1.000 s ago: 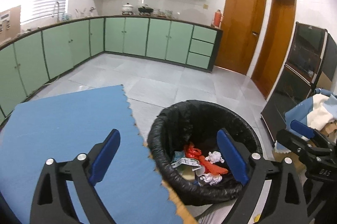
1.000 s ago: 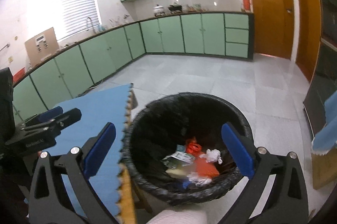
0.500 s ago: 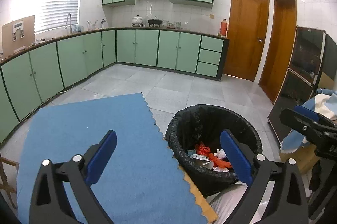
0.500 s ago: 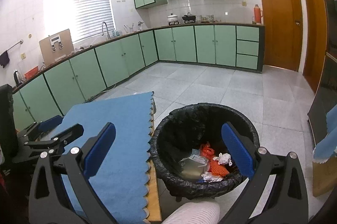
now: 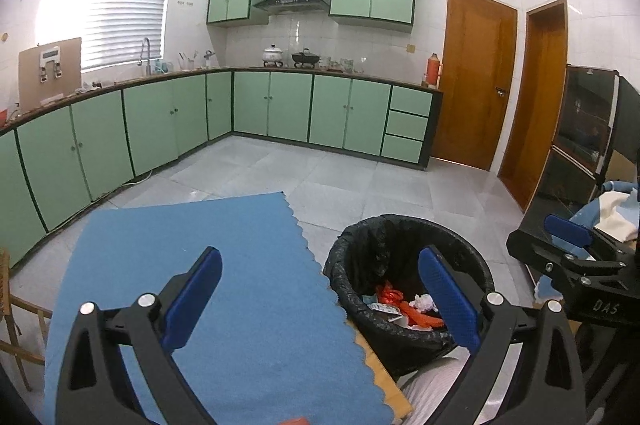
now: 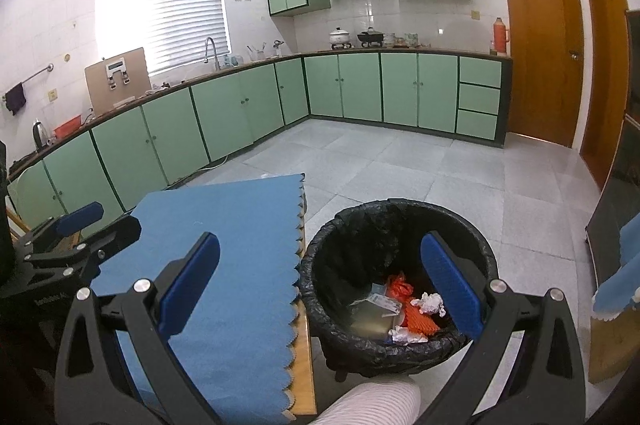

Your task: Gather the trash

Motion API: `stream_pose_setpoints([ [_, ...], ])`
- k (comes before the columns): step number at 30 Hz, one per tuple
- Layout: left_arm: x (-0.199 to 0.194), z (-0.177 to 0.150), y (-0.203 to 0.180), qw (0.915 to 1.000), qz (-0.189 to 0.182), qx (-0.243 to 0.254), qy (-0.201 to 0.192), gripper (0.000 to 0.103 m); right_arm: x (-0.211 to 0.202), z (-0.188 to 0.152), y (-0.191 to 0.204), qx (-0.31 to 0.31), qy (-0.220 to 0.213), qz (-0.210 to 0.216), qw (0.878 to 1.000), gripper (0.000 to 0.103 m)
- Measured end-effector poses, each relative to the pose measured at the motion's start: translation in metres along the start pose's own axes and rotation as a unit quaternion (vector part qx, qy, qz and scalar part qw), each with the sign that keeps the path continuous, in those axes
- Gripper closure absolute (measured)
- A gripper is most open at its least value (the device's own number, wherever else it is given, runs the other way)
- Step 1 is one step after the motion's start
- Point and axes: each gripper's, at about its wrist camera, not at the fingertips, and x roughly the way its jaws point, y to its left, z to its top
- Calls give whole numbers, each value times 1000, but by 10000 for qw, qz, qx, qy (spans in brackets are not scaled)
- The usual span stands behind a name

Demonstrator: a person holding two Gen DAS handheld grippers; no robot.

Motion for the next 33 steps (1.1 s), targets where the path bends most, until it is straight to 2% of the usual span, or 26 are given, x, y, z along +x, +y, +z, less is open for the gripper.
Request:
stream_pose_setpoints([
  [33, -12, 2, 6, 9999, 151, -1, 6, 6, -4, 1, 8, -111, -87, 15, 9999, 5],
])
